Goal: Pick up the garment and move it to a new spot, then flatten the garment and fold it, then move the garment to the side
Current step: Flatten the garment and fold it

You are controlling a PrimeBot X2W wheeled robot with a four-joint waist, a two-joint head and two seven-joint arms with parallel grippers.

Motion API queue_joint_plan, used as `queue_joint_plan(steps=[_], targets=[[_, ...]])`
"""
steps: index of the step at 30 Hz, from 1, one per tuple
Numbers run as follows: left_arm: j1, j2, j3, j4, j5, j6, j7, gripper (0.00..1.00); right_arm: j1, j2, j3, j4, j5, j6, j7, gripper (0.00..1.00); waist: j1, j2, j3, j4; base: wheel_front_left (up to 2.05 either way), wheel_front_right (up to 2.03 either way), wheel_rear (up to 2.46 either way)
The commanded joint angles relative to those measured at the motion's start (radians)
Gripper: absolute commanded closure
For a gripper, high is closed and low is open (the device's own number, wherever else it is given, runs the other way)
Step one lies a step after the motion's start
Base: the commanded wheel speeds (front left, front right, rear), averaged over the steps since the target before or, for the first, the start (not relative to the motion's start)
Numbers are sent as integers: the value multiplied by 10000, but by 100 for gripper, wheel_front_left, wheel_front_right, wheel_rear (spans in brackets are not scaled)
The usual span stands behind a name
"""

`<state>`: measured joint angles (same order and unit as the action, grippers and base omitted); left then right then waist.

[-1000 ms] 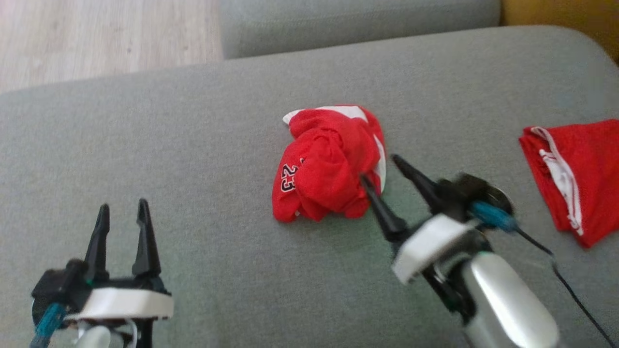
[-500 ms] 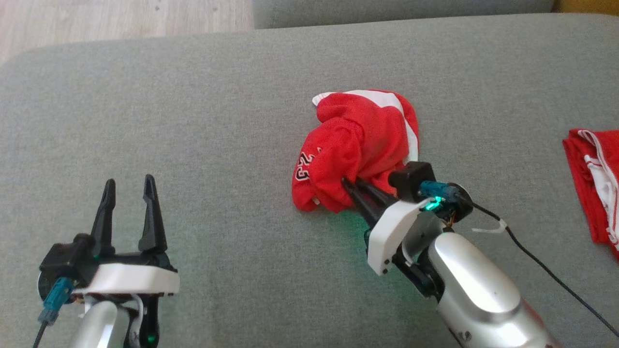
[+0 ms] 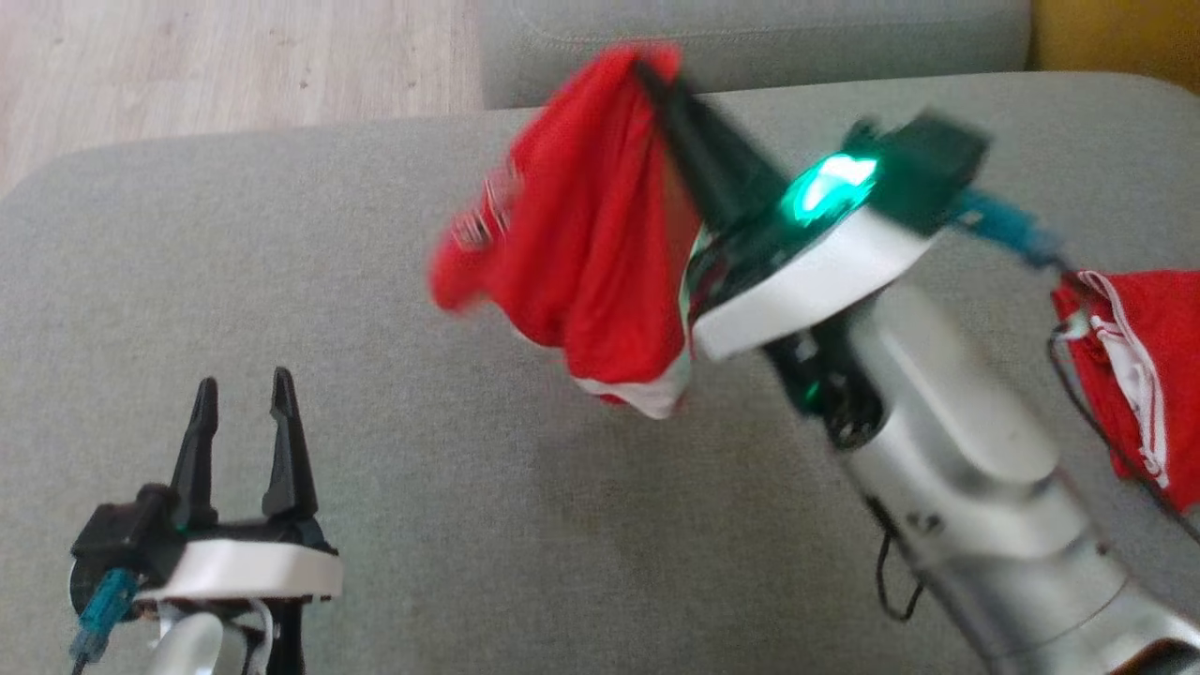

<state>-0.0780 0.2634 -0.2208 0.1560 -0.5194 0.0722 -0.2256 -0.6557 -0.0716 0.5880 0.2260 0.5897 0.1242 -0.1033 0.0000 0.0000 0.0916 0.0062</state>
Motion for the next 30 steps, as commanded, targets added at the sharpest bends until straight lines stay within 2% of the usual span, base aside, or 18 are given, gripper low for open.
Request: queue_joint_plan(steps=[1, 7, 8, 12, 13, 14, 17, 20, 30], targets=[[-229, 257, 456, -359, -55, 82, -116, 0, -272, 77, -305, -390, -98, 65, -184, 100, 0, 0, -72, -45, 0, 0, 0], [-75, 254, 371, -468, -81, 112, -76, 0, 1103, -485, -2279, 615, -1101, 65, 419, 100, 0, 0, -144, -64, 0, 0, 0], [-75, 254, 371, -468, -81, 112, -76, 0, 1103, -485, -2279, 615, -1101, 65, 419, 100, 0, 0, -144, -64, 0, 0, 0], [-10, 254, 317, -484, -112, 104, -57, 0, 2339, -440, -3771, 1471, -2160, 65, 902, 100, 0, 0, -116, -69, 0, 0, 0], [1, 259, 311, -485, -118, 105, -58, 0, 2599, -353, -4148, 1614, -2363, 65, 1048, 64, 0, 0, -107, -76, 0, 0, 0], [10, 264, 306, -483, -125, 105, -57, 0, 2793, -287, -4460, 1642, -2618, 65, 1088, 0, 0, 0, -101, -83, 0, 0, 0], [21, 278, 293, -467, -143, 111, -56, 0, 3239, -65, -5166, 1480, -3063, 65, 1186, 0, 0, 0, -102, -105, 0, 0, 0], [31, 279, 279, -442, -162, 121, -60, 0, 3548, 41, -5421, 1036, -3429, 65, 1188, 0, 0, 0, -126, -155, 0, 0, 0], [156, 220, 175, -338, -209, 113, -104, 0, 4900, -292, -5013, -1173, -4592, 65, 812, 0, 0, 0, -425, -200, 0, 0, 0]])
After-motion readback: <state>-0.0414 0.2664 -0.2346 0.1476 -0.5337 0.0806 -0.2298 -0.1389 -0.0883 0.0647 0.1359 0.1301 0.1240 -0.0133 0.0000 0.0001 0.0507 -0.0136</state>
